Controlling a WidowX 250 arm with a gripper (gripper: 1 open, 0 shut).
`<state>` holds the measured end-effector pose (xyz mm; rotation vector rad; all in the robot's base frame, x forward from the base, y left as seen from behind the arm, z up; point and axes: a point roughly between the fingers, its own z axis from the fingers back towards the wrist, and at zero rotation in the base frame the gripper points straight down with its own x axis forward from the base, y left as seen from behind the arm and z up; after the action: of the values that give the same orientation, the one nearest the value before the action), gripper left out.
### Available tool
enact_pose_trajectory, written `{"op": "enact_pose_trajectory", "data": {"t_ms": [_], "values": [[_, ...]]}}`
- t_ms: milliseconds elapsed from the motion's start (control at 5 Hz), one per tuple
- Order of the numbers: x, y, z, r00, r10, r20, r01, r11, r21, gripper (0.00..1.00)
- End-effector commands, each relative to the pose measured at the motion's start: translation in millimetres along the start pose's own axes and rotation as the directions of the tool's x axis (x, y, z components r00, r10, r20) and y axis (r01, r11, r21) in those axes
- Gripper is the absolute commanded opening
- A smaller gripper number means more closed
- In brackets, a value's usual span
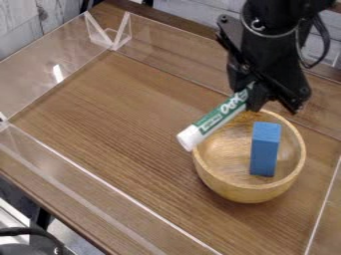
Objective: Put the green marker in the brown bowl
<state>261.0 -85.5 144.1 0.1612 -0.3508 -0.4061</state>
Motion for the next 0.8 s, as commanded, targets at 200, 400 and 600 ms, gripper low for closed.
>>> {"op": "enact_pose_trajectory", "data": {"t_ms": [200,400,600], "values": [[7.3,-3.2,13.7,0.999,0.018,0.035,-0.018,1.000,-0.004,0.00],[4.0,-5.4,14.2,0.999,0.024,0.029,-0.023,1.000,-0.008,0.00],[0.8,-7.1,14.4,0.999,0.029,0.023,-0.029,1.000,-0.012,0.00]]}}
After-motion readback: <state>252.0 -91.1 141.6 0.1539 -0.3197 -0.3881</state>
